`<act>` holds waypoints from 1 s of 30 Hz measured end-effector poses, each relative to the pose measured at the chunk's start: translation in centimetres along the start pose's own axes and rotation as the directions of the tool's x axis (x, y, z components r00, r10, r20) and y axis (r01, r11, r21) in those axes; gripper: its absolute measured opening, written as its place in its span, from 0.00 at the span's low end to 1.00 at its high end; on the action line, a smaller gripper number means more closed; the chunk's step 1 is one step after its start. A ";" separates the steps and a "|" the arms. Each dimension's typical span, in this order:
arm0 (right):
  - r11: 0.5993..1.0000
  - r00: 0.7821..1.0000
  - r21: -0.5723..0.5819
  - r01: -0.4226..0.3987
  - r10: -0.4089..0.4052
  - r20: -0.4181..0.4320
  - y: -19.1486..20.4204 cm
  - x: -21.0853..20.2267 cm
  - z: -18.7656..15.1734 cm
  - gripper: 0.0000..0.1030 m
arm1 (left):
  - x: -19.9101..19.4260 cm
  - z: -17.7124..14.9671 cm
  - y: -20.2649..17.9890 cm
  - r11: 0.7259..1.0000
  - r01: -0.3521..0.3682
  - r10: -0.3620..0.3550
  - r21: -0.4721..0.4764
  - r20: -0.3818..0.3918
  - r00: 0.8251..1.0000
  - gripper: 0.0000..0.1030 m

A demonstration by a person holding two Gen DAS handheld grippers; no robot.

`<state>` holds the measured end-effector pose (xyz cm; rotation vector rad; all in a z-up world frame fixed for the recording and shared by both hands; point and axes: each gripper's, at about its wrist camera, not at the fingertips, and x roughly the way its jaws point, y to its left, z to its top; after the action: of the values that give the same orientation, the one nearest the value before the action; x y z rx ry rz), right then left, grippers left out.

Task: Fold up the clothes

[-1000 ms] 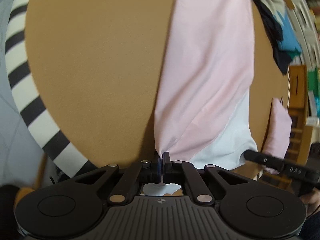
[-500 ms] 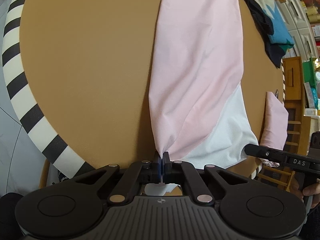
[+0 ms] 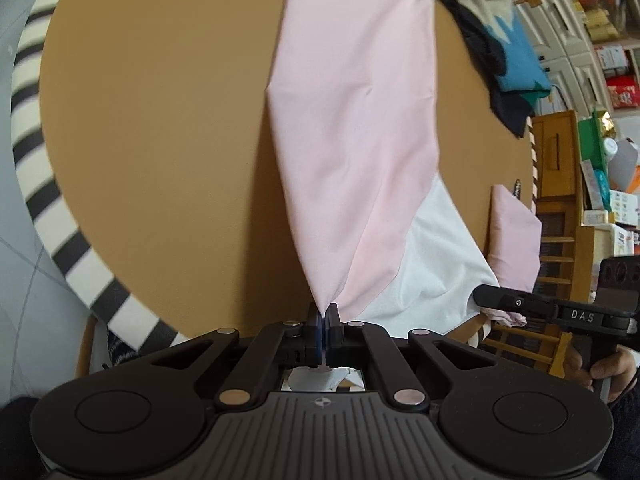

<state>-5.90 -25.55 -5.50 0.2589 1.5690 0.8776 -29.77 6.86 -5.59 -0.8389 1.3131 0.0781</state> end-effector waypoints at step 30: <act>0.993 0.976 0.050 0.108 -0.116 0.185 4.6 0.4 30.2 0.05 | -2.1 31.3 -8.8 0.967 -0.199 0.161 0.161 0.222 0.962 0.01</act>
<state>20.51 -10.71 -1.36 0.2707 1.4121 0.7139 -0.54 19.55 0.94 -0.5383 1.1769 0.1829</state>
